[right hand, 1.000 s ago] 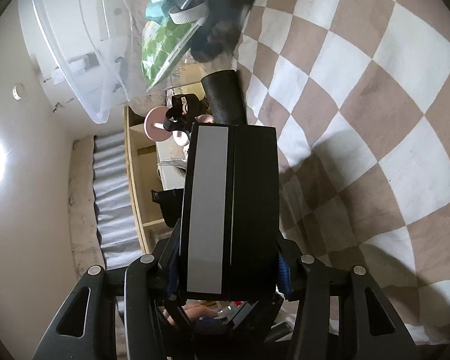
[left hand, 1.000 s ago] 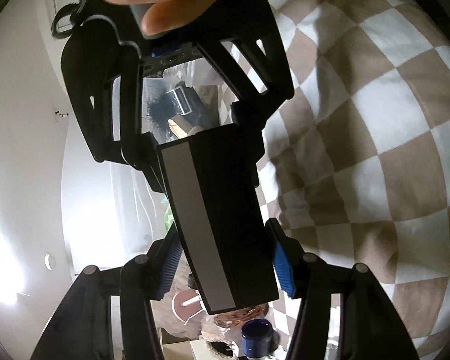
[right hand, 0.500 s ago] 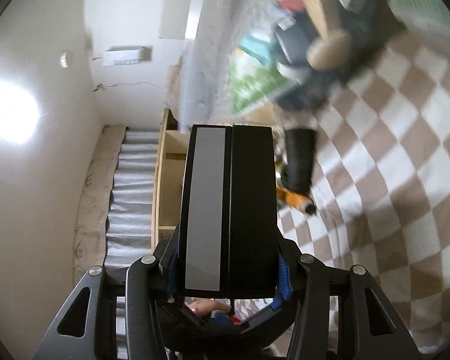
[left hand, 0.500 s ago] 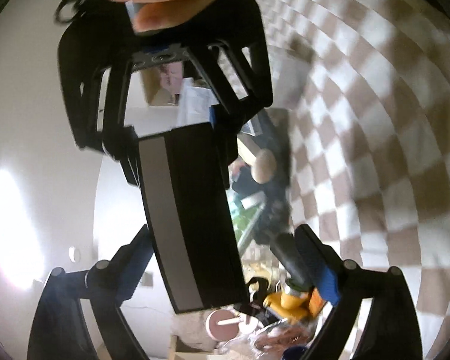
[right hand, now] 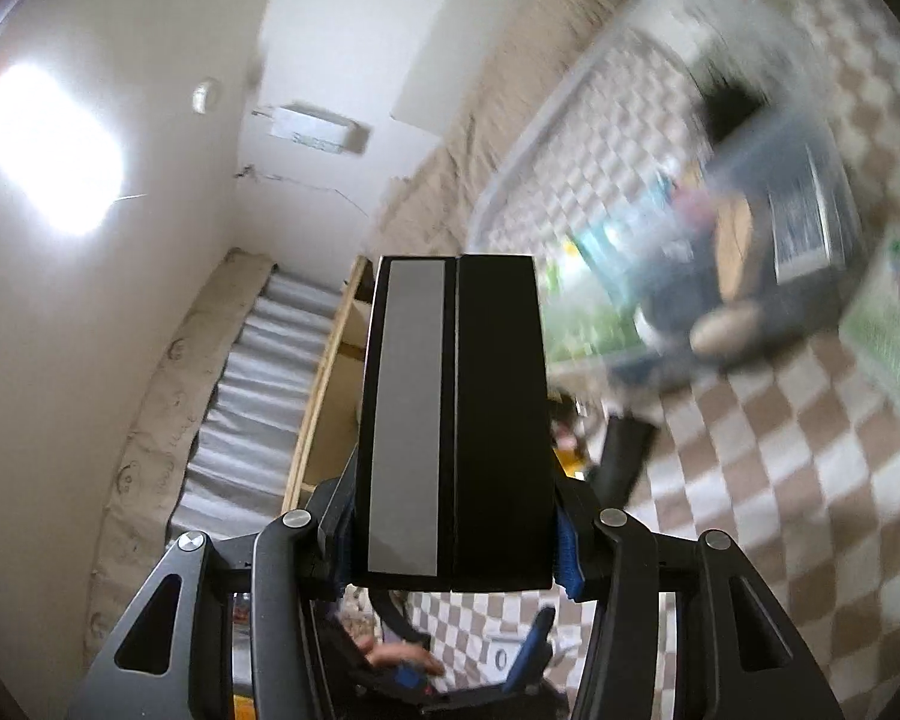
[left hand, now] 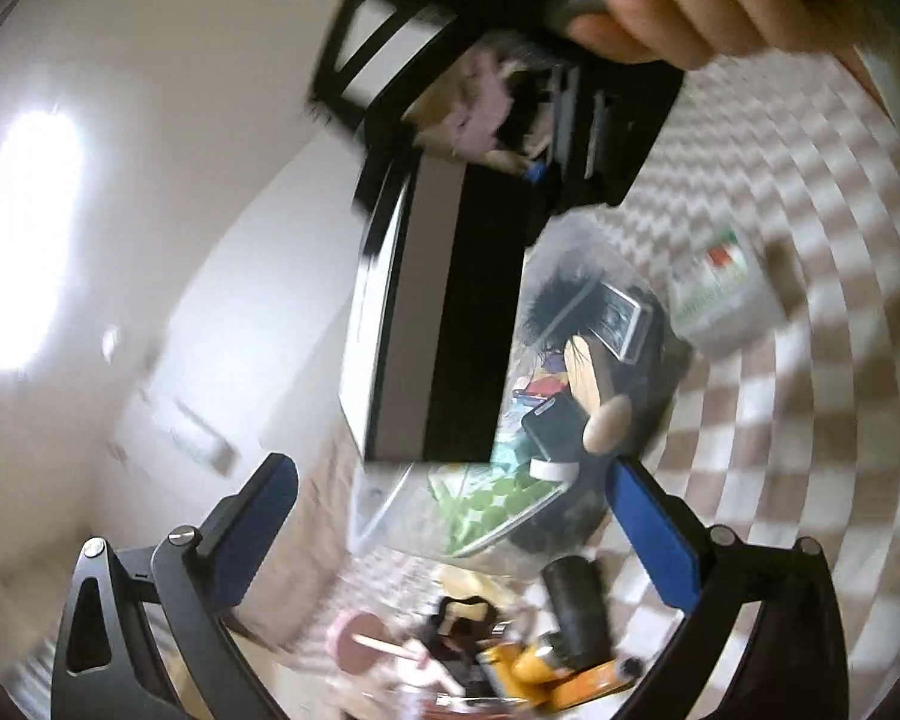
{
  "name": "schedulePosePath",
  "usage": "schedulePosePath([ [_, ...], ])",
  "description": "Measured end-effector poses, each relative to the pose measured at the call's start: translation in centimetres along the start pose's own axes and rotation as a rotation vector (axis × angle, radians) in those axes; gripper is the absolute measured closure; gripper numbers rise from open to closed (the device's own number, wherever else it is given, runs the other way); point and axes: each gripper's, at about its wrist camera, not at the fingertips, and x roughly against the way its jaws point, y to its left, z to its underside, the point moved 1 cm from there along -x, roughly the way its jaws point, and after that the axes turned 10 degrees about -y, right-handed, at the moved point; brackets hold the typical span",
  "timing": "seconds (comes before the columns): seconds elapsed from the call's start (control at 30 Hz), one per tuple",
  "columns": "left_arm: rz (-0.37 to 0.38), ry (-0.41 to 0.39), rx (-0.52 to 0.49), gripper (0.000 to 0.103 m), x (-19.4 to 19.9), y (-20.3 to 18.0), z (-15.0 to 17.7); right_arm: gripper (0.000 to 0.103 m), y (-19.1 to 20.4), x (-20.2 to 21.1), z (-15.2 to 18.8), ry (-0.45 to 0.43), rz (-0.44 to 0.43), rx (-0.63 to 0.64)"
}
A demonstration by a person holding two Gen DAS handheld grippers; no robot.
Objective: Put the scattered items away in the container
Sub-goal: 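Open the left tool and carry the CHANEL box with the right tool, then lower the CHANEL box into the clear plastic box and open the right tool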
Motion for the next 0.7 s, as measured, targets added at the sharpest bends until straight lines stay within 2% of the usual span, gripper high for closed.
schedulePosePath([
  [0.07,0.006,0.026,0.074,0.0,-0.9,0.7,-0.1,0.052,0.9,0.5,-1.8,-0.024,-0.003,0.03],
  [0.23,0.001,0.032,0.144,0.0,-2.7,1.9,-1.1,0.052,2.3,1.0,-5.4,-0.068,0.026,0.104],
  [0.33,0.006,0.05,0.25,0.0,-3.5,3.6,-1.6,0.052,2.4,1.3,-7.5,-0.091,0.047,0.12],
  [0.43,0.017,0.071,0.365,0.0,-4.3,5.5,-1.6,0.052,2.2,1.2,-9.4,-0.121,0.087,0.137],
  [0.53,0.013,0.091,0.4,0.0,-4.9,6.9,-1.2,0.052,1.8,0.9,-11.0,-0.145,0.134,0.149],
  [0.7,0.008,0.136,0.529,0.0,-5.9,9.3,0.1,0.052,0.8,-1.1,-12.3,-0.127,0.248,0.183],
])
